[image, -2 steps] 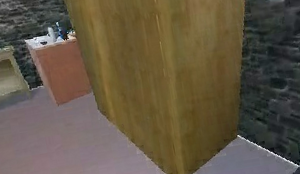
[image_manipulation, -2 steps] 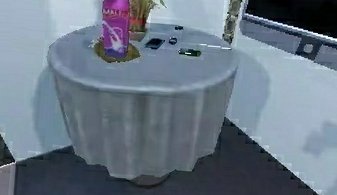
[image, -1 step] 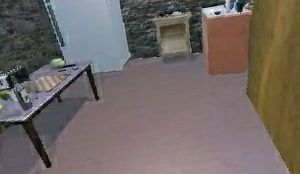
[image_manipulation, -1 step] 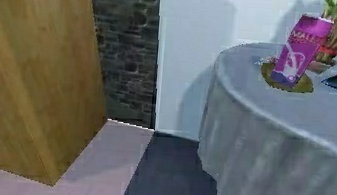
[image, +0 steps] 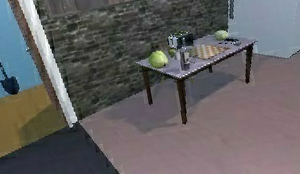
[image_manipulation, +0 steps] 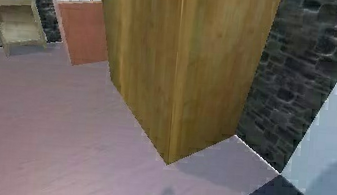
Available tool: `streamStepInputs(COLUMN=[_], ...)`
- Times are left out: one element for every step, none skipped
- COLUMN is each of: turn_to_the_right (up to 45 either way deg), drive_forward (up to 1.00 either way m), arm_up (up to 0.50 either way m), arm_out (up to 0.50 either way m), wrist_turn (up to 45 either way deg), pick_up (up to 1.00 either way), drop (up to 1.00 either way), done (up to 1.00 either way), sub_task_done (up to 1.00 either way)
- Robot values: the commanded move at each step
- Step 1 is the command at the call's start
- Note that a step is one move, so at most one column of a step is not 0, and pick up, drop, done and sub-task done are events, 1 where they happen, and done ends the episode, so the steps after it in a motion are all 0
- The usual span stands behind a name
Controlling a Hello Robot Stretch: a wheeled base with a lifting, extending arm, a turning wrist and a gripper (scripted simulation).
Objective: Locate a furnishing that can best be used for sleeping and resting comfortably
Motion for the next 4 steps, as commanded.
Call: streamStepInputs(turn_to_the_right=[0.0, -30.0, 0.0, -15.0], drive_forward=[0.5, 0.0, 0.4, 0.0], arm_up=[0.0, 0.0, 0.0, 0.0], arm_out=[0.0, 0.0, 0.0, 0.0], wrist_turn=[0.0, 0.0, 0.0, 0.0], pick_up=[0.0, 0.0, 0.0, 0.0], drop=[0.0, 0.0, 0.0, 0.0], done=[0.0, 0.0, 0.0, 0.0], sub_task_done=[0.0, 0.0, 0.0, 0.0])
